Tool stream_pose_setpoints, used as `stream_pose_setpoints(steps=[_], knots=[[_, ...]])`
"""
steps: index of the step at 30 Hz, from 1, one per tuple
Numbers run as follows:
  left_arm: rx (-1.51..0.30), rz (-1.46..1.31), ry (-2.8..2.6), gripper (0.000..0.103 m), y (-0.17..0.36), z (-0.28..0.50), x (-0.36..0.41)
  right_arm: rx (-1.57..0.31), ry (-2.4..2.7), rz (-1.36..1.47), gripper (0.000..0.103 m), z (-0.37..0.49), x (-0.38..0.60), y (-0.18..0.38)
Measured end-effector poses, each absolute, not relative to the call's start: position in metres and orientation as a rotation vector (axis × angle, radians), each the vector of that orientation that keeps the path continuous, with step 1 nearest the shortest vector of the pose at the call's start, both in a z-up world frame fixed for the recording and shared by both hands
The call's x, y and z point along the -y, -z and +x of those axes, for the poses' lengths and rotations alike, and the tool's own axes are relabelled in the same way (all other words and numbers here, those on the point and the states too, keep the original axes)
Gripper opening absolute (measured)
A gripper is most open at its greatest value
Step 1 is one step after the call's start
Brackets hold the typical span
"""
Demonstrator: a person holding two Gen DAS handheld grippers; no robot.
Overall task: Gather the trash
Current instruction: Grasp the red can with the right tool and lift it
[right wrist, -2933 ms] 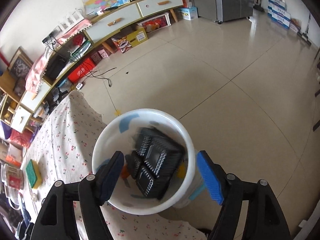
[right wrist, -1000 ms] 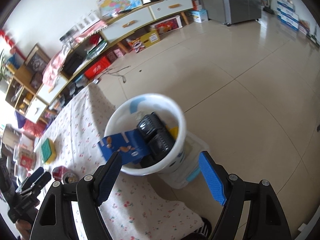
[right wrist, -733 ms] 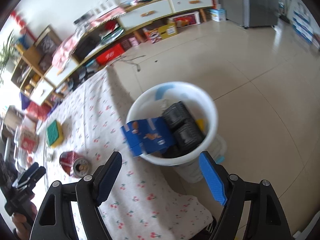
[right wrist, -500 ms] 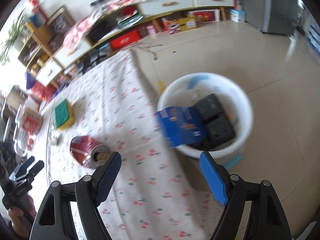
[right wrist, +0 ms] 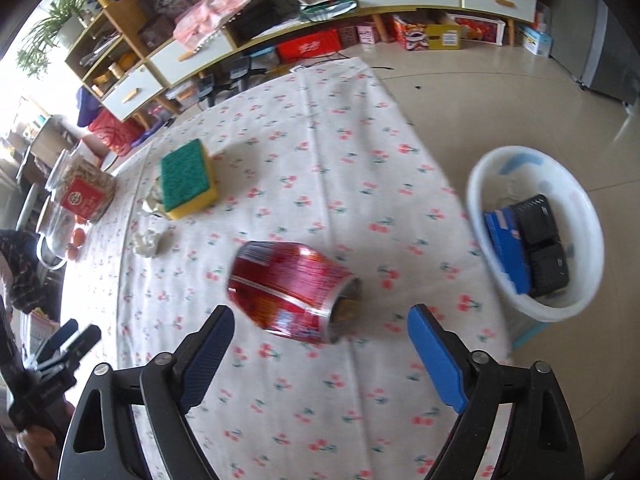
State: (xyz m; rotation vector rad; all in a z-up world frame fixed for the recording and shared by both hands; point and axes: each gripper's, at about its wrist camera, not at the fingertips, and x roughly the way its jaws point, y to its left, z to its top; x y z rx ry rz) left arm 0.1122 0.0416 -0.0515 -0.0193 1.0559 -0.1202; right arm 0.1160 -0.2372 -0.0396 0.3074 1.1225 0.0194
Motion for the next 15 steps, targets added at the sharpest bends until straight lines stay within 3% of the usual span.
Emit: stream_pose_setpoints(steps=[15], knots=[[-1.064,-0.027,0.107,0.102,0.058,0.11,-0.059,-1.147,0.078,0.3,0.094,0.145,0.21,0.062]])
